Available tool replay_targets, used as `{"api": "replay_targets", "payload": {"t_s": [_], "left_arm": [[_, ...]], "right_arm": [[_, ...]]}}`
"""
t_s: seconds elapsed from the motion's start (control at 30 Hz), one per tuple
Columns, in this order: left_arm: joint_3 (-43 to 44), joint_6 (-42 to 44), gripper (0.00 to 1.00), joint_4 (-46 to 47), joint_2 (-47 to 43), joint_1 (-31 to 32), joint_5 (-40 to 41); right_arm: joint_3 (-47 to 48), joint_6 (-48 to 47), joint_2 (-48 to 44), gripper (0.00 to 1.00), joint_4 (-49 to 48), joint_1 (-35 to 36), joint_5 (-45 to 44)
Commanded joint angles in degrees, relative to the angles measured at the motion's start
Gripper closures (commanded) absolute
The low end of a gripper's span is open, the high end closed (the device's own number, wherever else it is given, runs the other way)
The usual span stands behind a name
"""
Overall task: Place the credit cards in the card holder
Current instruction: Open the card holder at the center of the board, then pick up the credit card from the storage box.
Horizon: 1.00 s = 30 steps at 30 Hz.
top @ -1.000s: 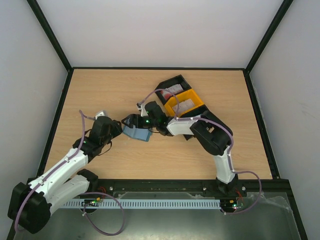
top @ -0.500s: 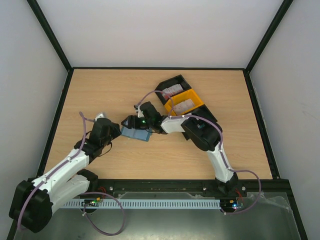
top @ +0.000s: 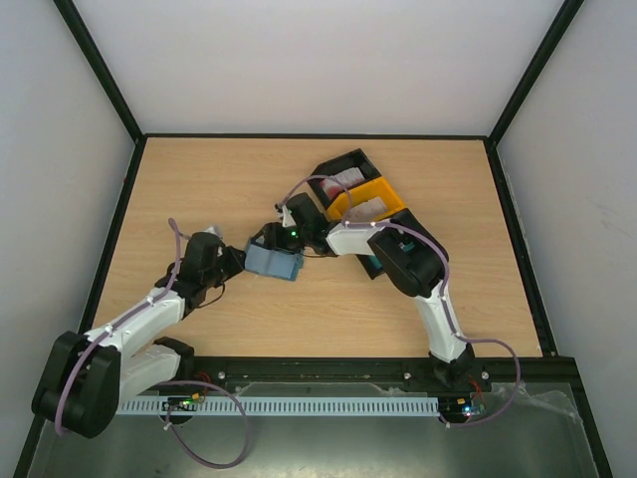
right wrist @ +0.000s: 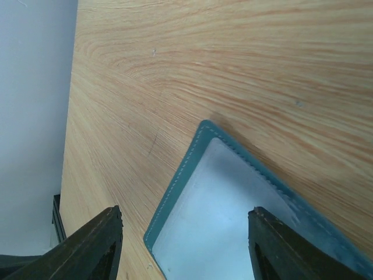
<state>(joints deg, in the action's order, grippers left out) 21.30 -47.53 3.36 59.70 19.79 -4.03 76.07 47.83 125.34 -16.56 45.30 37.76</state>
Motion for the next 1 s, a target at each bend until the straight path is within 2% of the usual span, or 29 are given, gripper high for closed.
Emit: {"api": "replay_targets", "payload": {"t_s": [0.0,0.23,0.43,0.53,0.67,0.8,0.97], "left_arm": [[-0.5,2.8,0.82,3.9,2.4,-1.4,-6.2],[1.6,4.2,0.80,5.6,6.7,-1.9,-10.8],[3.3,5.6,0.79,5.4,8.1,-1.9,-13.1],[3.9,6.6,0.77,5.0,7.4,-1.9,-14.1],[4.9,7.7,0.68,4.9,6.8,-1.9,-16.2],[6.1,7.7,0.58,7.3,7.8,-0.7,-20.8],[8.8,6.3,0.51,10.6,11.0,4.8,-20.9]], "right_arm": [[2.6,-1.8,-4.1,0.42,7.2,-0.8,3.2],[4.0,-5.1,-8.2,0.42,12.6,-1.5,1.7],[4.9,-16.0,-13.6,0.42,25.3,-3.3,-8.2],[3.2,-21.0,-18.1,0.42,31.8,-4.5,-16.2],[-1.9,-22.6,-26.7,0.42,38.4,-7.5,-31.0],[-7.6,-21.3,-33.9,0.42,42.8,-13.6,-36.2],[-10.9,-23.0,-37.2,0.43,49.5,-17.8,-42.0]]}}
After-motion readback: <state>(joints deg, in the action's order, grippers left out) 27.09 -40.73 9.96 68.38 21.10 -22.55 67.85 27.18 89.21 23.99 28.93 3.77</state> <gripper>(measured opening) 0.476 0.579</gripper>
